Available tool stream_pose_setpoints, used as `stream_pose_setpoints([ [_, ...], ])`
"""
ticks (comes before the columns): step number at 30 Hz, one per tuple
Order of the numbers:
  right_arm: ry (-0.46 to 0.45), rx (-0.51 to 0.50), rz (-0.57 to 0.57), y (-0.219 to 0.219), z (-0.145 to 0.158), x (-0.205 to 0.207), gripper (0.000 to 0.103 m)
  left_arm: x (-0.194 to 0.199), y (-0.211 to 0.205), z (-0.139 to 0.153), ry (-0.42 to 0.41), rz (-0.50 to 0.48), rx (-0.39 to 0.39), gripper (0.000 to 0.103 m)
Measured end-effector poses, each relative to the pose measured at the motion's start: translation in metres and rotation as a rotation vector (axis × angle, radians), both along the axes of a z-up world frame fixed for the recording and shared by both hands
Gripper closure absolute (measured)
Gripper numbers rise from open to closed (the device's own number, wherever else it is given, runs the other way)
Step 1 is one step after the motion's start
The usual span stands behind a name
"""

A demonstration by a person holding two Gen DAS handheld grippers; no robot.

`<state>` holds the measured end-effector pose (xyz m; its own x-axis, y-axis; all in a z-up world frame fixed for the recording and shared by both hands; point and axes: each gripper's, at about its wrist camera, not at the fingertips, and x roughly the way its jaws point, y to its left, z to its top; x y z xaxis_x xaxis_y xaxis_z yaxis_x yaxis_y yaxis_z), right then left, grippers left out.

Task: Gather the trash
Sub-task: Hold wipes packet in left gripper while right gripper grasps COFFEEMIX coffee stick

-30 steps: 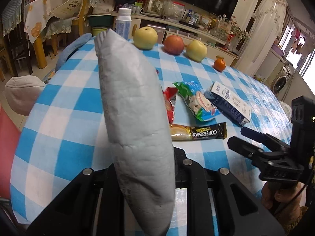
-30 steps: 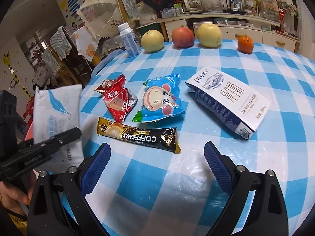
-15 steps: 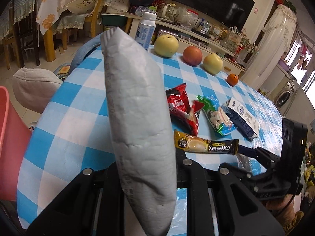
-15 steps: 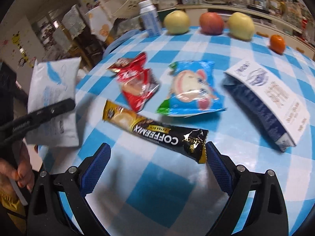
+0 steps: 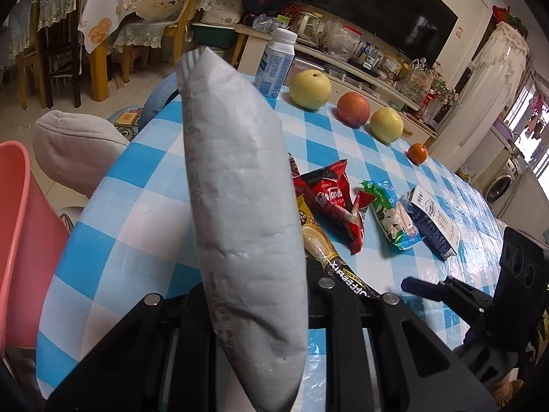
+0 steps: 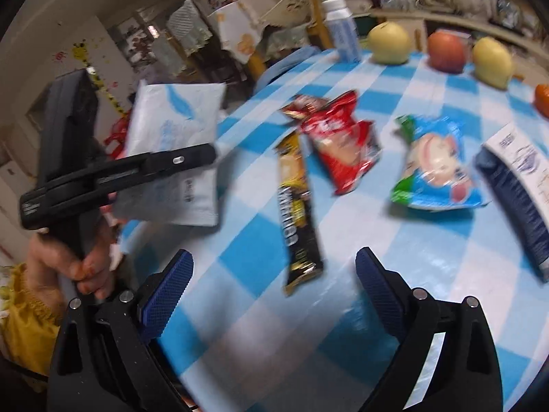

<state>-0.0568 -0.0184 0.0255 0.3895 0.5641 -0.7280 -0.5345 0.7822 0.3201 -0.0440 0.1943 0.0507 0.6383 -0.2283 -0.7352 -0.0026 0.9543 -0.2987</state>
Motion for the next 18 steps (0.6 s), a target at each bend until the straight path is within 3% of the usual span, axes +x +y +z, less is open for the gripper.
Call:
stream_pose_setpoints([
  [1, -0.016, -0.036, -0.002, 0.005, -0.003, 0.000, 0.022, 0.001, 0.001, 0.000, 0.001, 0.002, -0.001, 0.082],
  [5, -0.068, -0.136, 0.013, 0.025, -0.014, 0.003, 0.031, 0.004, 0.002, 0.000, -0.005, 0.005, -0.001, 0.082],
  [11, -0.094, -0.176, -0.014, 0.027, -0.014, 0.004, 0.049, 0.009, 0.008, -0.003, 0.000, 0.016, -0.010, 0.082],
  [16, -0.132, -0.247, -0.031, 0.031, -0.013, 0.004, 0.074, 0.011, 0.009, -0.004, 0.001, 0.018, -0.012, 0.082],
  [18, -0.141, -0.260, -0.027, 0.033, -0.013, 0.003, 0.076, 0.011, 0.009, -0.004, 0.001, 0.020, -0.003, 0.082],
])
